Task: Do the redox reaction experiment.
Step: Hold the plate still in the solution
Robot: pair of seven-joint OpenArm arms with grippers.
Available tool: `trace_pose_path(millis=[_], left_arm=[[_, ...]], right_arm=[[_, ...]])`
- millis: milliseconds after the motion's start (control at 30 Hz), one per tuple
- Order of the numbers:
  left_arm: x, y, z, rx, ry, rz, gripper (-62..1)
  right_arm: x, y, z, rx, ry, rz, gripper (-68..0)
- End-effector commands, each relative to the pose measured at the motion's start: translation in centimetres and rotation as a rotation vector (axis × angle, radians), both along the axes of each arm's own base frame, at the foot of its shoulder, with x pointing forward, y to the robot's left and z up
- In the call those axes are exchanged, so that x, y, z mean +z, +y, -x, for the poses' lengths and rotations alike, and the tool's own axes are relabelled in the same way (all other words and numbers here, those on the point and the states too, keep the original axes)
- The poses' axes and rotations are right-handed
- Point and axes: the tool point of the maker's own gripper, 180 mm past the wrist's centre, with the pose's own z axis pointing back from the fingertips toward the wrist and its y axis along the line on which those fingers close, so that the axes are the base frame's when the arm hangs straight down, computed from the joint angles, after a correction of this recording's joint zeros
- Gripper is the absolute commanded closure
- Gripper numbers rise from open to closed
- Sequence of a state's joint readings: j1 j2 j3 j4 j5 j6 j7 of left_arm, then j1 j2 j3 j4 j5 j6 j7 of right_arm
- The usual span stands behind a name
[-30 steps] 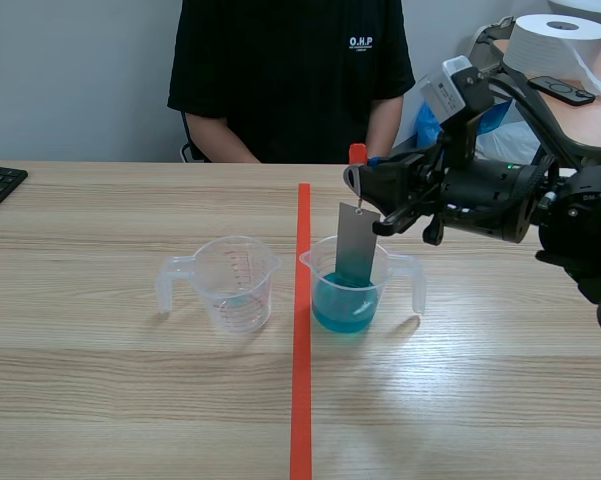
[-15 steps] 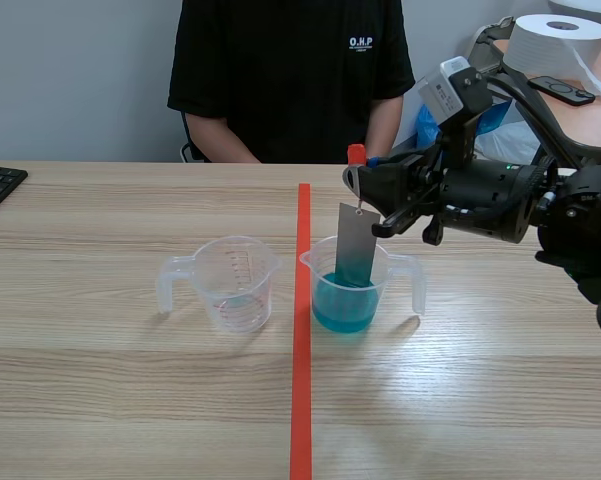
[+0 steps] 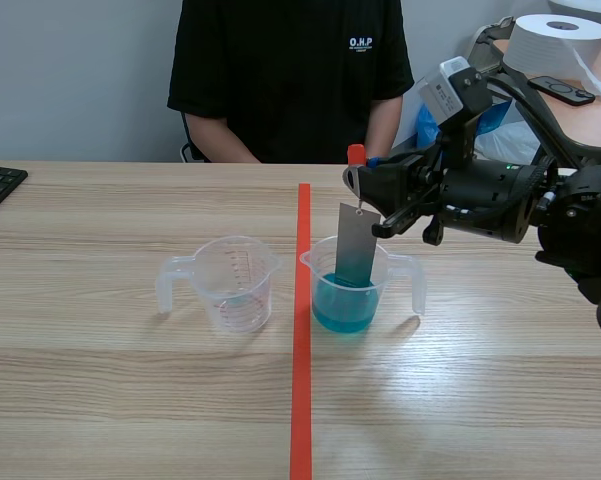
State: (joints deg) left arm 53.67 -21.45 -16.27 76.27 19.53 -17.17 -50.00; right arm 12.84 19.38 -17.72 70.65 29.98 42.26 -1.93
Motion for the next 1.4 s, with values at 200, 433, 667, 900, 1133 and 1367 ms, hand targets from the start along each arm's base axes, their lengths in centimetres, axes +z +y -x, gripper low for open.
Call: trace_pose_path(millis=[200,433,667,900,1133,1367], left_arm=[[0.6,0.2,-0.1,-0.006,-0.016,0.002,-3.9],[0.6,0.3,-0.2,-0.004,-0.018,-0.001,-3.9],[0.9,0.8,-0.4,0.002,-0.031,-0.01,-3.8],[0.9,0.9,-0.4,0.003,-0.031,-0.012,-3.9],[0.9,0.8,-0.4,0.003,-0.028,-0.01,-3.9],[0.9,0.8,-0.4,0.002,-0.026,-0.007,-3.9]], right_arm=[[1.3,0.1,-0.6,0.011,-0.036,0.001,-1.5],[1.3,0.1,-0.6,0.011,-0.036,0.001,-1.5],[1.3,0.1,-0.6,0.011,-0.036,0.0,-1.5],[1.5,0.1,-0.6,0.012,-0.043,0.001,-1.5],[4.1,-0.1,-0.2,0.038,-0.116,0.021,-1.5],[7.7,0.1,0.9,0.089,-0.169,0.024,-1.6]])
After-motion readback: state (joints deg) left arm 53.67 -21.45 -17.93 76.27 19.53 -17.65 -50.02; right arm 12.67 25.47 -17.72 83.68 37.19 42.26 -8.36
